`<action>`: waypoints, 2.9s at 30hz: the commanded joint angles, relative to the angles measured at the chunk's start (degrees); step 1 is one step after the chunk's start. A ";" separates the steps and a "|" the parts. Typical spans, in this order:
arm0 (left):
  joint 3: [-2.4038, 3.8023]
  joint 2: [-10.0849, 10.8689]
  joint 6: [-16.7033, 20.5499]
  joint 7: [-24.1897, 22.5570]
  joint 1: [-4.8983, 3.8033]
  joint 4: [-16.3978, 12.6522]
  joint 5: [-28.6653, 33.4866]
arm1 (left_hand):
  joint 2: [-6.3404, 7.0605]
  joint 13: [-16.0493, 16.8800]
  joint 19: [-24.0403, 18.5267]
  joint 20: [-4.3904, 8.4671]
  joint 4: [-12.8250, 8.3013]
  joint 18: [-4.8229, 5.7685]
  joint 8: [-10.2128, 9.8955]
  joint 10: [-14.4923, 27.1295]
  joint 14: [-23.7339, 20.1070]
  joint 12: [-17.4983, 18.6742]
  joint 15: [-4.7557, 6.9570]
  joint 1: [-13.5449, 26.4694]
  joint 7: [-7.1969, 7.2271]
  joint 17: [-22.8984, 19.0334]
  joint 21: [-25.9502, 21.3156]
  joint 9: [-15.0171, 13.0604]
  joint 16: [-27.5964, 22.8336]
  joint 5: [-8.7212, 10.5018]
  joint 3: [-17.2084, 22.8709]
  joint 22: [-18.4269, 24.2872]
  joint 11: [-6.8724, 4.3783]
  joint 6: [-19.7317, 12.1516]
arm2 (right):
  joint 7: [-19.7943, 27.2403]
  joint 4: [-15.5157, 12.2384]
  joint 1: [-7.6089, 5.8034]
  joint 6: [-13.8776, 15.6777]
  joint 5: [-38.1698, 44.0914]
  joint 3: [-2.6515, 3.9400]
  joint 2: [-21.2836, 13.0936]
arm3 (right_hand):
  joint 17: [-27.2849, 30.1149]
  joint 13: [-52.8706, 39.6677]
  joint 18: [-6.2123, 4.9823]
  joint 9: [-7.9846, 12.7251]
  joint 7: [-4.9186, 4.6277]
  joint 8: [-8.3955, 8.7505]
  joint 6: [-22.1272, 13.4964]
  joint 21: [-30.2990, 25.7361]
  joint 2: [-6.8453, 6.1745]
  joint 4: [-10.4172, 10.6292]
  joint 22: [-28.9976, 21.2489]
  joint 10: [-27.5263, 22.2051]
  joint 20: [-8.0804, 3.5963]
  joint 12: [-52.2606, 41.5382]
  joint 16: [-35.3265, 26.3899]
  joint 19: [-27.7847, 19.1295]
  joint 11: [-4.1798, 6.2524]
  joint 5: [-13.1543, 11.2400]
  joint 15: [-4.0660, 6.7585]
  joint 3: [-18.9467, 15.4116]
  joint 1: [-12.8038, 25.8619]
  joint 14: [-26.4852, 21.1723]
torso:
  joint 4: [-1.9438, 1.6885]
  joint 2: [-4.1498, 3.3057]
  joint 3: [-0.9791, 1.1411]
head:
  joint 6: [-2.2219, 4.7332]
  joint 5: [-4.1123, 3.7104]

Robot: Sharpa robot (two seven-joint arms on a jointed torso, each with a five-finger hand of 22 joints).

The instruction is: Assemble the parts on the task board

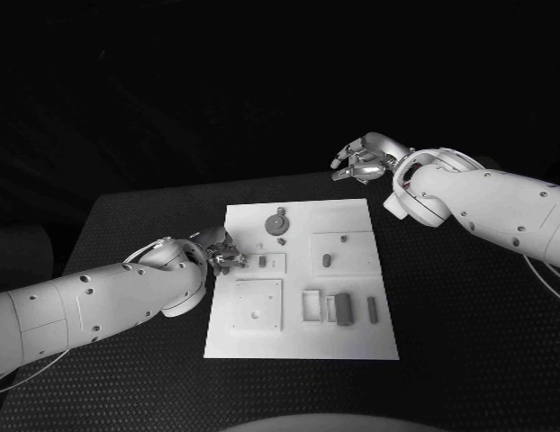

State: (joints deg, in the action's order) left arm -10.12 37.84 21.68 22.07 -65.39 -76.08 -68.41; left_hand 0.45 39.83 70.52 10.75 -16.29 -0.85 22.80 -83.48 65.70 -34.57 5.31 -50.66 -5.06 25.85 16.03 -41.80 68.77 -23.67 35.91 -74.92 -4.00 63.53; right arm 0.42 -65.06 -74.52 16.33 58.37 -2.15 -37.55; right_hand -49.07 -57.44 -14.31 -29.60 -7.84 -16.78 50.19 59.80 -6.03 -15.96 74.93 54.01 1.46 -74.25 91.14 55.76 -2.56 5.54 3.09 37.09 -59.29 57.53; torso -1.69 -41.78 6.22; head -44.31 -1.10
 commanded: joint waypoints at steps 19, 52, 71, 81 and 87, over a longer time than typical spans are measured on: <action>0.01 -0.32 3.87 -3.26 0.08 -0.13 1.84 | -0.67 -0.02 0.01 0.31 -0.19 -0.10 0.08 1.46 0.27 -0.48 0.16 -1.01 4.45 -0.17 0.38 -0.16 0.23 0.20 0.60 -1.47 -1.46 4.66 | 0.35 -0.18 0.04 -0.65 0.07 0.03 -0.08 | 0.09 0.09 -0.69 -0.08 -1.00 0.26 0.56 -0.25 0.23 -0.10 0.64 -0.54 0.18 -0.34 0.36 0.18 0.01 -0.10 0.26 -0.07 0.22 0.19 | 0.00 0.01 0.06 | -0.10 0.03; -0.03 -0.92 6.97 -3.66 1.65 0.49 0.55 | -0.61 -0.28 -0.34 0.27 -0.10 -0.05 -0.20 1.72 0.13 -0.46 0.10 -1.19 4.34 -0.41 0.55 -0.28 0.03 0.87 0.73 -1.43 -1.35 4.49 | 0.38 0.07 0.10 -0.74 0.06 0.03 0.07 | 0.12 0.15 -0.69 -0.10 -1.00 0.27 0.56 -0.26 0.25 -0.10 0.65 -0.56 0.18 -0.38 0.37 0.19 0.01 -0.10 0.26 -0.06 0.24 0.19 | 0.00 0.00 0.04 | -0.28 0.44; -0.03 -1.24 6.50 -3.33 2.16 1.26 0.56 | -0.63 -0.35 -0.40 0.26 -0.08 -0.04 -0.26 1.73 0.14 -0.49 0.09 -1.18 4.33 -0.48 0.63 -0.32 0.02 0.96 0.73 -1.43 -1.34 4.50 | 0.38 0.03 0.11 -0.77 0.06 0.03 -0.04 | 0.13 0.19 -0.69 -0.11 -1.01 0.28 0.56 -0.27 0.24 -0.11 0.65 -0.57 0.17 -0.41 0.38 0.18 0.00 -0.10 0.26 -0.06 0.24 0.19 | 0.03 0.01 0.04 | -0.33 0.41; -0.03 -1.19 5.66 -2.99 2.17 1.18 0.49 | -0.64 -0.39 -0.42 0.26 -0.09 -0.04 -0.28 1.73 0.15 -0.52 0.09 -1.19 4.33 -0.50 0.67 -0.35 0.02 0.96 0.73 -1.42 -1.34 4.50 | 0.35 -0.04 0.11 -0.79 0.04 0.03 -0.15 | 0.14 0.21 -0.69 -0.11 -1.01 0.29 0.56 -0.28 0.25 -0.11 0.66 -0.57 0.17 -0.42 0.38 0.19 0.01 -0.10 0.26 -0.06 0.24 0.19 | 0.00 0.01 0.04 | -0.39 0.38; -0.03 -1.15 4.52 -2.66 2.19 1.06 -0.05 | -0.67 -0.41 -0.43 0.27 -0.10 -0.05 -0.30 1.73 0.16 -0.53 0.09 -1.21 4.33 -0.52 0.69 -0.37 0.02 0.93 0.75 -1.42 -1.34 4.51 | 0.35 -0.06 0.11 -0.81 0.03 0.03 -0.20 | 0.14 0.22 -0.69 -0.12 -1.00 0.29 0.56 -0.28 0.25 -0.12 0.66 -0.57 0.17 -0.43 0.38 0.19 0.01 -0.10 0.26 -0.05 0.24 0.19 | 0.00 0.00 0.03 | -0.50 0.40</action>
State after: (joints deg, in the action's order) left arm -10.08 36.78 27.81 19.04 -63.34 -74.88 -67.85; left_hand 0.44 39.49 70.23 10.85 -16.49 -0.84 22.33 -83.29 65.69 -34.78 5.30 -50.67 -5.00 25.38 16.46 -42.08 68.76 -22.34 36.27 -74.92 -3.80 63.47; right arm 0.42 -65.03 -74.44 16.18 58.34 -2.15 -37.73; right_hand -48.98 -57.29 -14.32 -29.65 -7.82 -16.79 50.22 59.80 -6.03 -15.96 74.93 54.01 1.46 -74.48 91.14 55.76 -2.56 5.54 3.09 37.09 -59.29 57.53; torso -1.68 -41.77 6.25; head -44.74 -0.71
